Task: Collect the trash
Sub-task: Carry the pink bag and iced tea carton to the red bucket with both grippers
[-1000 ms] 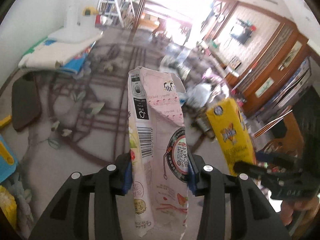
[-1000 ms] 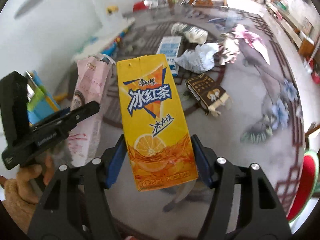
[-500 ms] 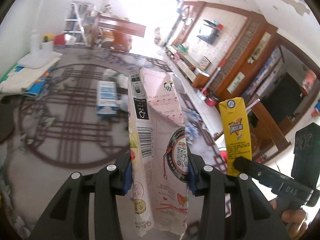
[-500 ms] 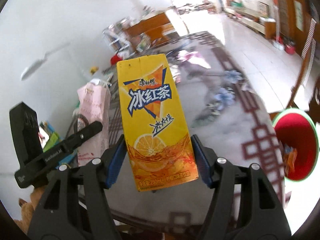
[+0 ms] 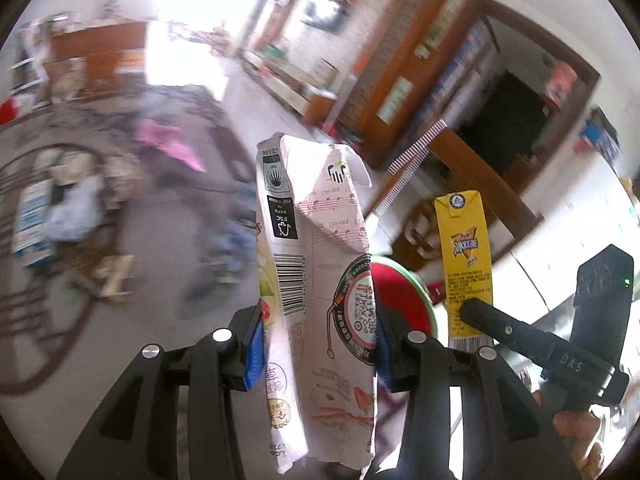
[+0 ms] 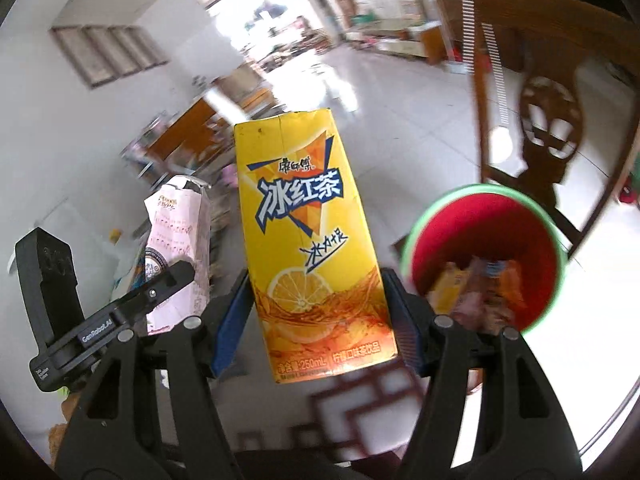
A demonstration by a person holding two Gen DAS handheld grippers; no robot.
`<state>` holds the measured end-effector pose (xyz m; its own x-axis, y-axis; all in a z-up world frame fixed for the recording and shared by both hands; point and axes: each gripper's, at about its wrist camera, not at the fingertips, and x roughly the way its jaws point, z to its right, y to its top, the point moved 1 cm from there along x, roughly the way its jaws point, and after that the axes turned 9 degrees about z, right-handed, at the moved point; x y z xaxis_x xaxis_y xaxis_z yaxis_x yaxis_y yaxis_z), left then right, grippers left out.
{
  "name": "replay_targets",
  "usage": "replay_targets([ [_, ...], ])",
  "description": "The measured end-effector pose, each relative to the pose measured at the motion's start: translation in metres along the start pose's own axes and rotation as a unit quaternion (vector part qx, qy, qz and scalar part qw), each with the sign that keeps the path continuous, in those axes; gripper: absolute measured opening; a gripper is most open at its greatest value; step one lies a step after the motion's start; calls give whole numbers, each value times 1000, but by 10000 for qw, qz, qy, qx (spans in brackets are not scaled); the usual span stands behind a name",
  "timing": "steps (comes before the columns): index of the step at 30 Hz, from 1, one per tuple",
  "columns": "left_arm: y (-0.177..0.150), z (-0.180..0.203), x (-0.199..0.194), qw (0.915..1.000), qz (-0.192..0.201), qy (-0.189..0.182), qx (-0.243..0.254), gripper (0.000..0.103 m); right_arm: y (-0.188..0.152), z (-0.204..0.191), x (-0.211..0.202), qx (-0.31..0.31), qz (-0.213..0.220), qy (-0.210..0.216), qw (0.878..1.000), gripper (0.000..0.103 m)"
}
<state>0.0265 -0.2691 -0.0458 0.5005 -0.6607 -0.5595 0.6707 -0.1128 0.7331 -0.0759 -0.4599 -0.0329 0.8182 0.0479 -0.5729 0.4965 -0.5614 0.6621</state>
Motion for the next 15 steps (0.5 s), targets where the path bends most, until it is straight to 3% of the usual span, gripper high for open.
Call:
replay_targets([
  [10,-1,63,86,9927,-636,-677,774,40,3,81,-15,583,242,-753,9952,63],
  [15,0,79,113,9888,-862,-921,796,40,1,101,-15,763,248,-899,9927,63],
])
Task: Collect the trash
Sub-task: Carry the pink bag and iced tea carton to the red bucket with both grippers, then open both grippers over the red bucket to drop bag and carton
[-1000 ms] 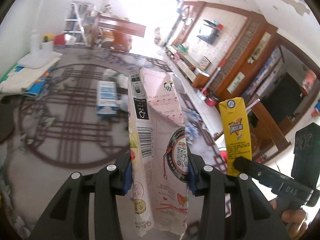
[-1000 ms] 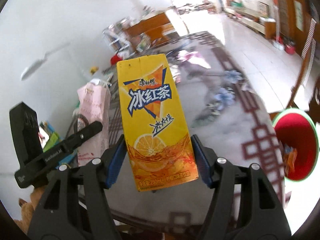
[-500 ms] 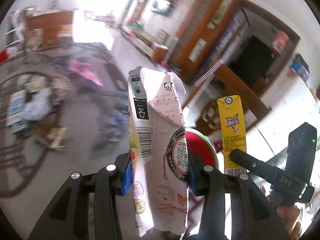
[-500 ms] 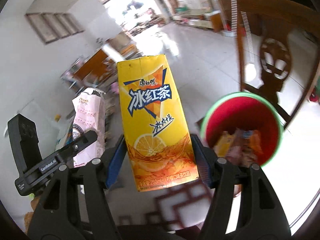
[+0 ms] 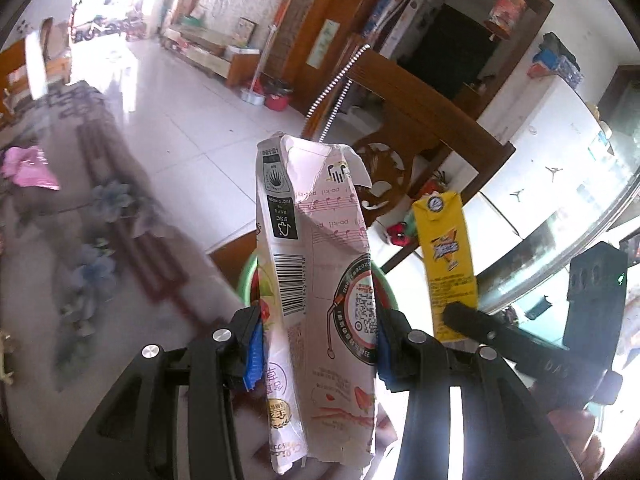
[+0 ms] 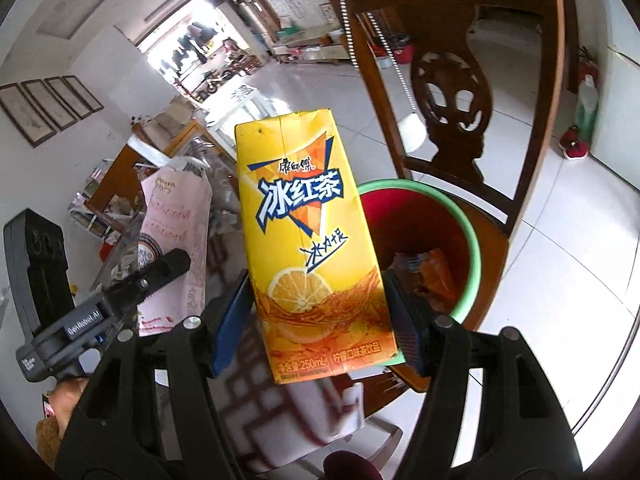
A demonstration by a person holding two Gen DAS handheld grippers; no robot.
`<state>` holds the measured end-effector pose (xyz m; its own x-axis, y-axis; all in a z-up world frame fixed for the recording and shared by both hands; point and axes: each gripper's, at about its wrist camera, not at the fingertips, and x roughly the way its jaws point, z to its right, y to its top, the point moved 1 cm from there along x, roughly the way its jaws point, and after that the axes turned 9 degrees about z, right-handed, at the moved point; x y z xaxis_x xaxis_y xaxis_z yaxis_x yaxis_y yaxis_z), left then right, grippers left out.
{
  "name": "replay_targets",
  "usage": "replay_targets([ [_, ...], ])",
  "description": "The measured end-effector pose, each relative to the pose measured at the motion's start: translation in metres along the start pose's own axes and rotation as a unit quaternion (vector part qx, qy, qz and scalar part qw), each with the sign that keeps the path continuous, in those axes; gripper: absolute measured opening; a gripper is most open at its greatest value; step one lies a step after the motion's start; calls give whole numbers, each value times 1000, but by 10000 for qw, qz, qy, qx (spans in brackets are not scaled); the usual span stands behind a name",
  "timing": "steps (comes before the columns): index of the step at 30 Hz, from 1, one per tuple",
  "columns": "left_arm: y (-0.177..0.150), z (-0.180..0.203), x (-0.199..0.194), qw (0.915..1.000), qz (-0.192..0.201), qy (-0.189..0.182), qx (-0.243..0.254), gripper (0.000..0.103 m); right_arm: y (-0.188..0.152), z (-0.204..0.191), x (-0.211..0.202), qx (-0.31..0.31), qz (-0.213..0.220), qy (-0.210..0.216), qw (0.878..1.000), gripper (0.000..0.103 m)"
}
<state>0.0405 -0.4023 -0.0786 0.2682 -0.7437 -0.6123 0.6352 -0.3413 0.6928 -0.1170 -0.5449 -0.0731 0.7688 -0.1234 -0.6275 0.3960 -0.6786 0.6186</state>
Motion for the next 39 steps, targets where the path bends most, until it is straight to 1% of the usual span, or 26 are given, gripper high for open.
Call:
replay_targets([
  [4,4,5,10,10000,-21,-37,68,41,3,9,3,75,53,-57,9999,63],
  [10,-1,15,23,9998,-100,-25,172,41,4,19,5,200,83,-138,9997,63],
  [14,-3,16,23,9998,-79,-5,175,46,6,23,6,232,88,-193,9995,64],
  [17,-2,17,22,9997,-55,43,214,47,8,24,6,224,115,-221,9994,64],
  [18,-1,17,22,9997,-61,42,218,50,9,23,7,203,114,-222,9995,65],
  [19,-1,17,21,9998,-27,52,199,55,10,21,7,185,104,-224,9995,69],
  [20,-1,16,19,9998,26,86,181,67,11,21,8,168,108,-239,9995,78],
  [21,-1,14,16,9998,87,100,161,71,11,19,8,146,151,-280,9994,80],
  [24,-2,7,7,9998,150,123,76,72,12,12,7,81,185,-267,9994,81],
  [26,-4,1,0,9996,208,176,5,73,10,3,5,76,164,-171,9997,81],
  [28,-6,-12,-13,9990,318,299,-125,76,6,-14,3,-20,130,-15,9999,81],
  [30,-10,-29,-27,9978,412,460,-239,78,1,-32,3,-85,60,165,9998,81],
  [33,-15,-65,-57,9934,564,952,-302,80,-9,-69,0,-198,-87,587,9980,81],
  [34,-17,-76,-66,9913,612,1119,-321,80,-14,-83,-1,-226,-134,742,9969,83],
  [35,-18,-92,-78,9878,676,1351,-371,81,-19,-101,-1,-253,-202,950,9949,84],
  [37,-19,-132,-106,9768,816,1883,-612,82,-26,-125,-1,-264,-302,1265,9912,85],
  [38,-20,-158,-124,9679,910,2196,-816,82,-31,-140,0,-277,-359,1457,9883,85],
  [39,-18,-174,-134,9613,966,2402,-941,82,-39,-161,3,-345,-406,1680,9843,85],
])
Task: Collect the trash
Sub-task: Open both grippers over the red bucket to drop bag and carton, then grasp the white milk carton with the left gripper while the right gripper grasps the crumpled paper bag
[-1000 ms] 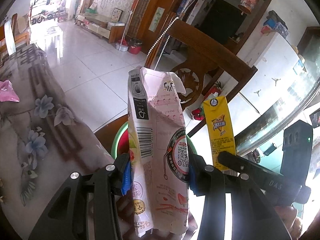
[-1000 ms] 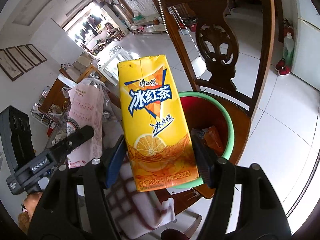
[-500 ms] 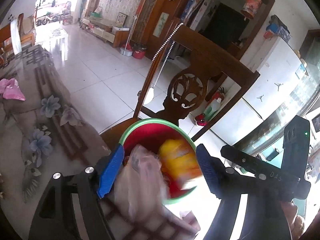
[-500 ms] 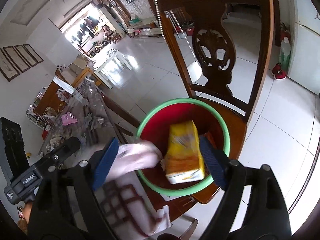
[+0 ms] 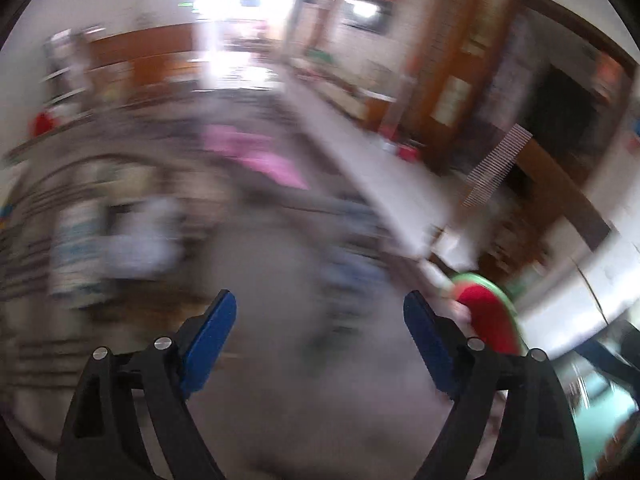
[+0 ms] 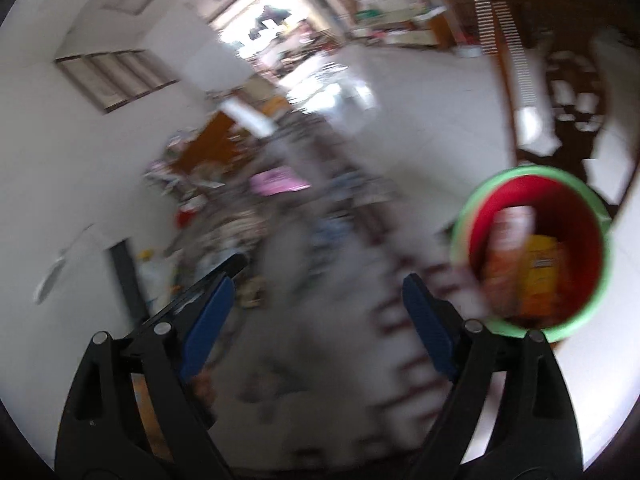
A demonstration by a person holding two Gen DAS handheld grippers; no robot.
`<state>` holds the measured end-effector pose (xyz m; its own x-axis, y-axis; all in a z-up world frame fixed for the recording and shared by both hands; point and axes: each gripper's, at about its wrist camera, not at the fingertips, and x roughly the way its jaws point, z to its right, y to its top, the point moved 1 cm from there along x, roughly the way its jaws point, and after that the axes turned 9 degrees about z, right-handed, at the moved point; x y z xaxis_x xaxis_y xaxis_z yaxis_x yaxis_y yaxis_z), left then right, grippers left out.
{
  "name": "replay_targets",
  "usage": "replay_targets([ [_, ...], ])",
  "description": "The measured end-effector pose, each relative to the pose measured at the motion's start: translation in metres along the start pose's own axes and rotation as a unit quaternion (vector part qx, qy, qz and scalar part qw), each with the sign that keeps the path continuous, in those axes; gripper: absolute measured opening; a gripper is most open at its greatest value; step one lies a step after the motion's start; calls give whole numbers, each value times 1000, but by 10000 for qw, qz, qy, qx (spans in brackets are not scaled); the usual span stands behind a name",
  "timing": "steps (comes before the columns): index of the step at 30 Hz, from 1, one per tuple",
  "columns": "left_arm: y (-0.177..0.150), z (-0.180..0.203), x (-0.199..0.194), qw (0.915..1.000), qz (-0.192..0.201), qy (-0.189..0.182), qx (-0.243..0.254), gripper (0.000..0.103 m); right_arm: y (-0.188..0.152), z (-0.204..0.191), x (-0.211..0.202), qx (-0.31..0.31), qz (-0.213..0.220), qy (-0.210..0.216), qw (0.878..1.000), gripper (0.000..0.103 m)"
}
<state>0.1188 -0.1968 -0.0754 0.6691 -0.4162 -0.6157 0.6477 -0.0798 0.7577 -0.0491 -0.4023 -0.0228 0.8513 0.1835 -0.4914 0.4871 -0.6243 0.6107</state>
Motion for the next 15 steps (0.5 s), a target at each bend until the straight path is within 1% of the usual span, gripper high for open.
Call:
replay_targets([
  [1,6,-27,-2,9993,57,329,-174,82,-4,-10,6,-60,-9,88,9999,86],
  [2,11,-45,-2,9981,78,538,-302,82,-12,-26,18,-185,-50,223,9996,86],
  [3,17,-72,-2,9952,77,827,-517,82,-18,-34,26,-260,-99,297,9992,86],
  [4,21,-94,-1,9921,52,1037,-708,82,-26,-43,36,-358,-194,329,9986,86],
  [5,25,-109,1,9899,24,1155,-822,81,-31,-52,43,-490,-340,338,9976,86],
  [6,28,-128,5,9869,-32,1311,-942,81,-36,-60,49,-642,-438,468,9959,86],
  [9,33,-163,26,9819,-289,1552,-1048,81,-39,-73,50,-965,-336,430,9938,86],
  [12,37,-178,55,9782,-536,1681,-1096,81,-42,-74,53,-1081,-345,353,9929,86],
  [15,38,-183,76,9767,-705,1714,-1084,81,-44,-76,60,-1176,-379,328,9918,86],
])
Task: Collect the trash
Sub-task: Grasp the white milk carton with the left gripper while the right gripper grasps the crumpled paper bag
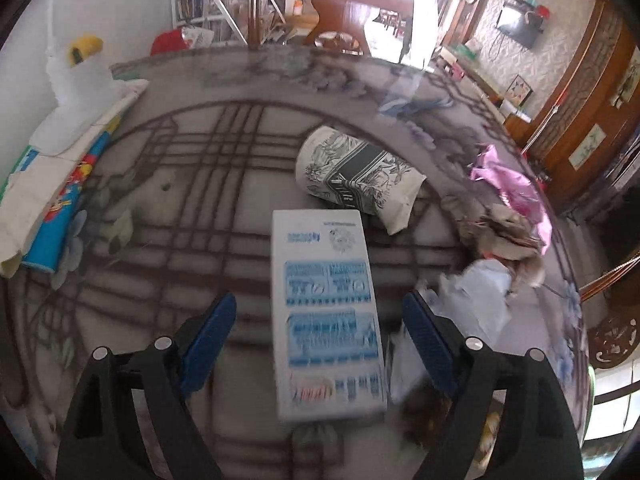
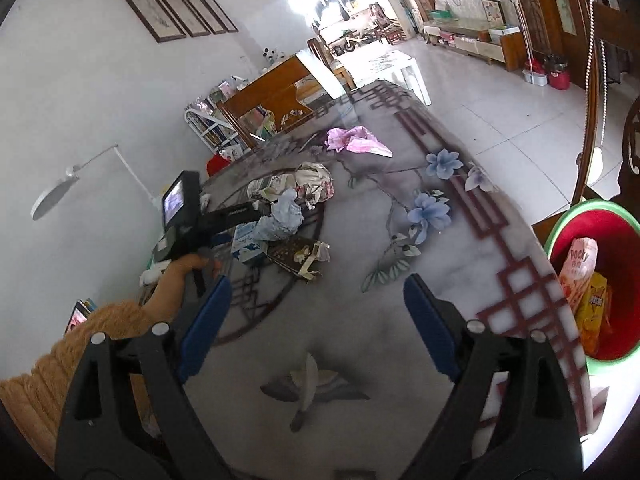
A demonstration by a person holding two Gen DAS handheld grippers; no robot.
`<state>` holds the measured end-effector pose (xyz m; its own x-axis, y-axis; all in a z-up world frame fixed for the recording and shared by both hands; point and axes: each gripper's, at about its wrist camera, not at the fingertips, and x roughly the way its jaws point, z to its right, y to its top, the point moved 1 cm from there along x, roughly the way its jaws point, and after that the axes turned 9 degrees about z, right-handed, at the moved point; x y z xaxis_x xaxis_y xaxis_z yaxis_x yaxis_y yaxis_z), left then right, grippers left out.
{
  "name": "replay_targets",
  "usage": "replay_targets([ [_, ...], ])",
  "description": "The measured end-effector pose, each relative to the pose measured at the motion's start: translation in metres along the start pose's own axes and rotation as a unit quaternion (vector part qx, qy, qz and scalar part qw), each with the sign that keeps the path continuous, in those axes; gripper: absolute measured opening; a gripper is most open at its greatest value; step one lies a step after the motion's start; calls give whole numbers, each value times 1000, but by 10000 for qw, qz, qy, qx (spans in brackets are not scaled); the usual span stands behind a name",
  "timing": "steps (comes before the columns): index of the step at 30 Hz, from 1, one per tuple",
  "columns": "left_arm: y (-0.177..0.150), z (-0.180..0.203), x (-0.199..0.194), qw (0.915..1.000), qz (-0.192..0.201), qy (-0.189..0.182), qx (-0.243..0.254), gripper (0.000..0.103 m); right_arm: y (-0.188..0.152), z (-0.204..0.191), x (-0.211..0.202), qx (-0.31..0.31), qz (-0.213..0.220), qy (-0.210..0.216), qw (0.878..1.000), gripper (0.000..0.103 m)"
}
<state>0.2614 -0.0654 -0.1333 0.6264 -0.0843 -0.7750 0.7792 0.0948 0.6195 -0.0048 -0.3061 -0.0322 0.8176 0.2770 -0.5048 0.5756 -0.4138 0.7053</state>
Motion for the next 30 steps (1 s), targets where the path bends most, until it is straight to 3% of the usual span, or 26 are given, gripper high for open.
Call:
replay_targets([
  [2,-2,3,13,9997,-198,49,106,79,-2,-2,2,-114,-58,-34,9999,86],
  [3,-2,-2,16,9997,-227,24,43,60,-3,-4,4,-207,-89,-57,9997,86],
  [4,-5,-4,15,9996,-264,-7,-30,51,-4,-5,5,-262,-99,-69,9996,86],
  [6,-10,-11,10,9994,-290,-102,-181,51,-6,-7,7,-377,-138,-120,9991,86],
  [10,-38,-27,-23,9990,-303,-315,-3,51,-9,-9,17,-481,-373,-195,9980,86],
  [16,-115,-68,-115,9970,-167,-758,40,51,-7,-14,78,-588,-1401,-220,9881,86],
  [18,-138,-83,-135,9971,-18,-747,-112,51,7,-29,103,-843,-1302,-204,9877,86],
  [20,-149,-94,-132,9955,-128,-834,-436,51,28,-44,134,-1023,-1123,-291,9880,86],
  [23,-147,-98,-122,9878,-274,-1263,-872,51,49,-50,178,-873,-1073,-568,9888,86],
  [26,-139,-88,-132,9889,25,-1344,-639,51,67,-52,227,-683,-1083,-903,9876,86],
  [30,-134,-86,-141,9864,189,-1462,-730,51,82,-43,282,-304,-1153,-1488,9816,86],
])
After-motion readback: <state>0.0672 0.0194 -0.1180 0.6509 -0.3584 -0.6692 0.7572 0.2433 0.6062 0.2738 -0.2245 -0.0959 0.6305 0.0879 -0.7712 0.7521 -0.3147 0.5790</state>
